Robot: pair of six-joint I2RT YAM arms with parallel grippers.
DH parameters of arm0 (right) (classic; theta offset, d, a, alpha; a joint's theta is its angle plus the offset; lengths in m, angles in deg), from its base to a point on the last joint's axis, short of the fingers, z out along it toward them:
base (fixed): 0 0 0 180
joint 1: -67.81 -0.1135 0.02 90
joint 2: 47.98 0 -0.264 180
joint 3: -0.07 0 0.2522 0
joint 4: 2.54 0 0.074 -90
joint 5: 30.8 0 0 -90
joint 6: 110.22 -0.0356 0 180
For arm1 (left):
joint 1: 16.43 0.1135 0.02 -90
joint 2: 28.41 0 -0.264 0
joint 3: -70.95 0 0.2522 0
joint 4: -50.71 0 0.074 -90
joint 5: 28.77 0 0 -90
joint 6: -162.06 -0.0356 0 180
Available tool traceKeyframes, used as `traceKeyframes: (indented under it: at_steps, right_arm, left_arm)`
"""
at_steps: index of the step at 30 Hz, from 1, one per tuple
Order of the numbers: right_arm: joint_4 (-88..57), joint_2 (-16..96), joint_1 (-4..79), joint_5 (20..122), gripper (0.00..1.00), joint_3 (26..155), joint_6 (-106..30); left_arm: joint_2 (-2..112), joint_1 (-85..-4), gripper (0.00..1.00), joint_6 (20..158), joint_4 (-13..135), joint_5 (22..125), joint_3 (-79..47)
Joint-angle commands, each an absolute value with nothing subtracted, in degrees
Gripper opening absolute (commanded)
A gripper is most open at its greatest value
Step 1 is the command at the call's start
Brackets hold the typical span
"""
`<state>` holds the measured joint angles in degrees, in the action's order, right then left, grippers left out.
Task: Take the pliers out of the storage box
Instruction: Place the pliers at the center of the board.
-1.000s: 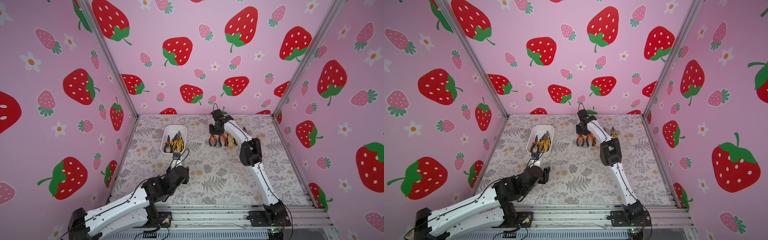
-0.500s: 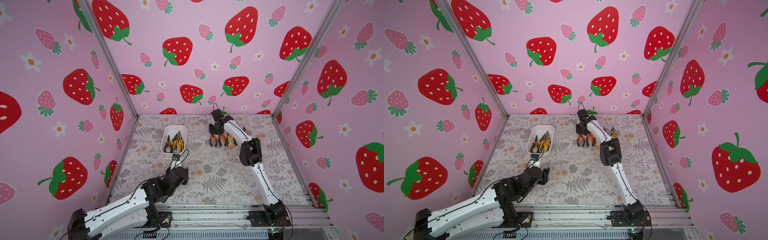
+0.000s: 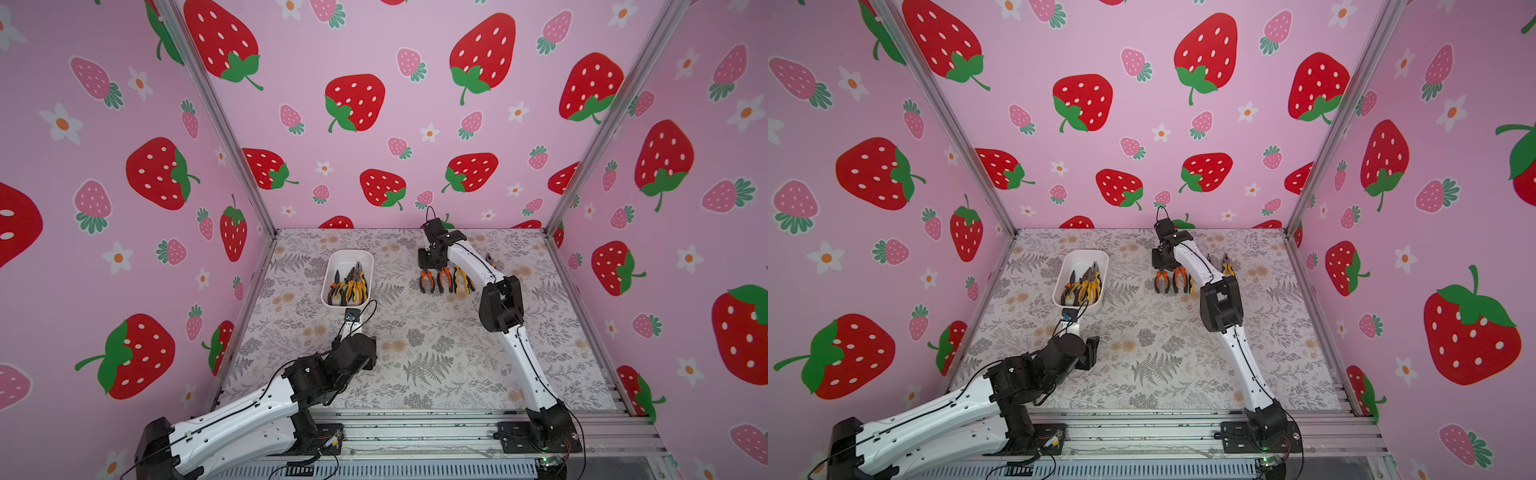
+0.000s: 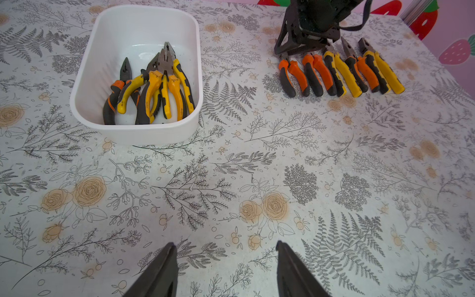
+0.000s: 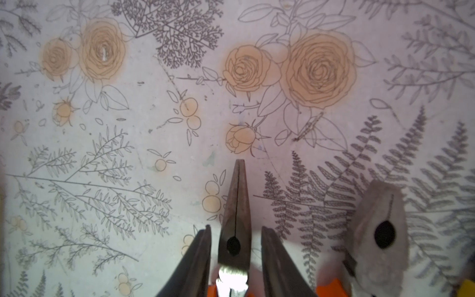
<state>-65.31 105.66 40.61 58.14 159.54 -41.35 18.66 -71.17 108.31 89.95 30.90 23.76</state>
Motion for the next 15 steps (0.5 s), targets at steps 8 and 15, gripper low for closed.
traceKeyframes:
  at_steps: [8, 15]
  right_arm:
    - [-63.9, 88.4, 40.4, 56.5, 0.45, 154.0, -37.8]
    - [-50.5, 51.8, 37.3, 55.4, 0.45, 109.5, -40.7]
  left_arm:
    - [20.0, -69.8, 0.63, 107.2, 94.5, 33.0, 18.7]
    - [24.9, -63.9, 0.64, 102.8, 93.6, 39.1, 12.8]
